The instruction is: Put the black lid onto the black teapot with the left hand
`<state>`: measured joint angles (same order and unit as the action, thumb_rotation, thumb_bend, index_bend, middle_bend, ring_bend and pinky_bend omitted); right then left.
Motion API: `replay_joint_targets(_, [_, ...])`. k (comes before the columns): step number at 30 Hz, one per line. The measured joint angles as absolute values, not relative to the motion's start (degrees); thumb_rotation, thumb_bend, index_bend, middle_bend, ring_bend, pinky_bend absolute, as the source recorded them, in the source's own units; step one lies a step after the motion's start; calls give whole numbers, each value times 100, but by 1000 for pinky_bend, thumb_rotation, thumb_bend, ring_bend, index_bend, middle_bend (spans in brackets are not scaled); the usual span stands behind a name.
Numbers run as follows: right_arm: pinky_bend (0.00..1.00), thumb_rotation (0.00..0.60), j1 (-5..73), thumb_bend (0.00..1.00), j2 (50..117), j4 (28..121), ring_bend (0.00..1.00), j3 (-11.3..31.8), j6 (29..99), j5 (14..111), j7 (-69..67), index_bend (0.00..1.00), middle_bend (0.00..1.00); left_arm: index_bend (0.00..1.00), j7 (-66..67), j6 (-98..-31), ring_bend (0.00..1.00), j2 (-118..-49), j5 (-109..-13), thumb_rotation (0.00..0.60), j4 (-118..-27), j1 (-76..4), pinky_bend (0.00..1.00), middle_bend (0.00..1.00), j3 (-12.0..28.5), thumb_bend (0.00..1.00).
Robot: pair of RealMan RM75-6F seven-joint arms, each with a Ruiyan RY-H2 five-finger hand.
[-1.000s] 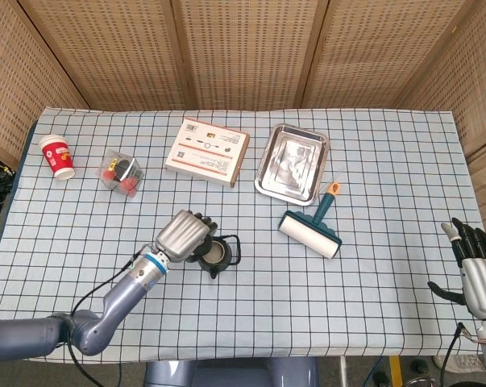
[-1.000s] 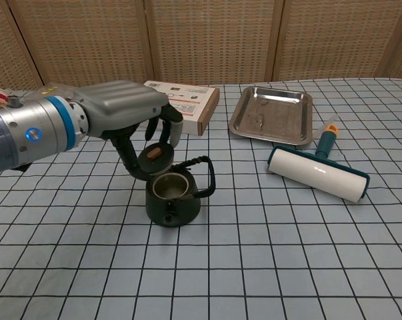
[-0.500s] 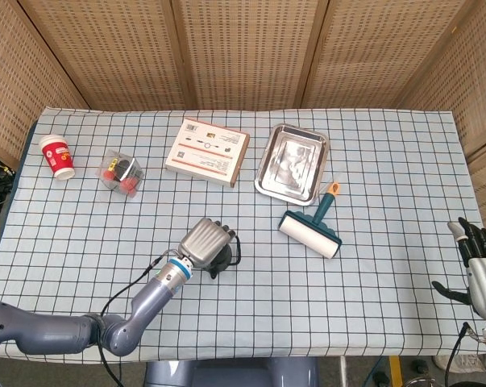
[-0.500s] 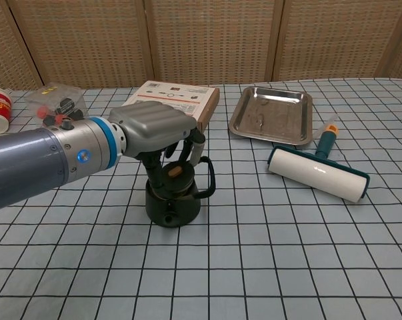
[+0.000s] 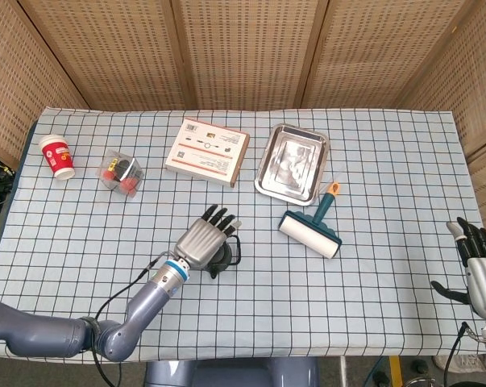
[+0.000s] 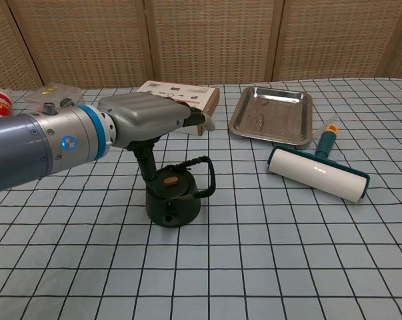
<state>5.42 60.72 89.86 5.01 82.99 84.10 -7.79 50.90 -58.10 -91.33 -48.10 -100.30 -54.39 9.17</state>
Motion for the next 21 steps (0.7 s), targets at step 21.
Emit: replay_joint_targets(21, [0,600,504,0,6027,9104,0,456,8435,8598,-780,0,0,0,3848,-7575,0,-7063,-6324,600,-11001,-3926,0,0,231,251])
